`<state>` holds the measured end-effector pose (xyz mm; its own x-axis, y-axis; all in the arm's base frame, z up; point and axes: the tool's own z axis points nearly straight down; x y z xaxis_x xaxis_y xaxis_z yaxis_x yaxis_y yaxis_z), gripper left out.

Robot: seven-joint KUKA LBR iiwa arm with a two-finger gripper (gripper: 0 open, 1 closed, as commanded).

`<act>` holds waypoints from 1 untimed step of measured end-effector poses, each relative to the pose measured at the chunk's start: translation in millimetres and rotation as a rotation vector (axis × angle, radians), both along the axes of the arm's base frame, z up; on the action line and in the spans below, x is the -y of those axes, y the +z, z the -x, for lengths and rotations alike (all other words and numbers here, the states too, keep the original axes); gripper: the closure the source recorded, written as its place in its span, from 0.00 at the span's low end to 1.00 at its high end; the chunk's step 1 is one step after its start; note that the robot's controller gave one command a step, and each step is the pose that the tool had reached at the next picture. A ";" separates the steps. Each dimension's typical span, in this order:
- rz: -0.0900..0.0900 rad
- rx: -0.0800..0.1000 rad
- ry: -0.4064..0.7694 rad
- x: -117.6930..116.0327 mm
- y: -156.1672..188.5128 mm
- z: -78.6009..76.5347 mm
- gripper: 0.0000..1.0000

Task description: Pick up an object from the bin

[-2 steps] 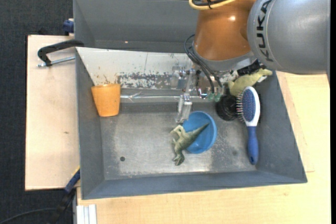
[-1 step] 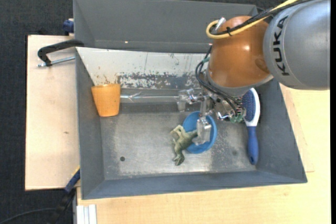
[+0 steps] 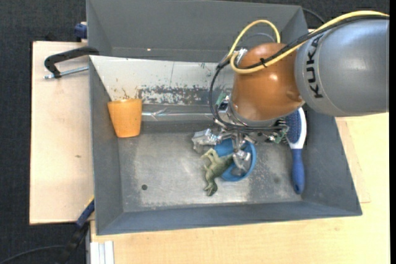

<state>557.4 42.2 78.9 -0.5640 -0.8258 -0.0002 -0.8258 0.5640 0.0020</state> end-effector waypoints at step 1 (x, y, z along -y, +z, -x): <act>-0.001 0.004 -0.001 -0.1 1.2 -0.9 1.00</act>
Offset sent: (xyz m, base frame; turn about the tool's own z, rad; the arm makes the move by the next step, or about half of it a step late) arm 0.0000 0.0000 0.0000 0.0000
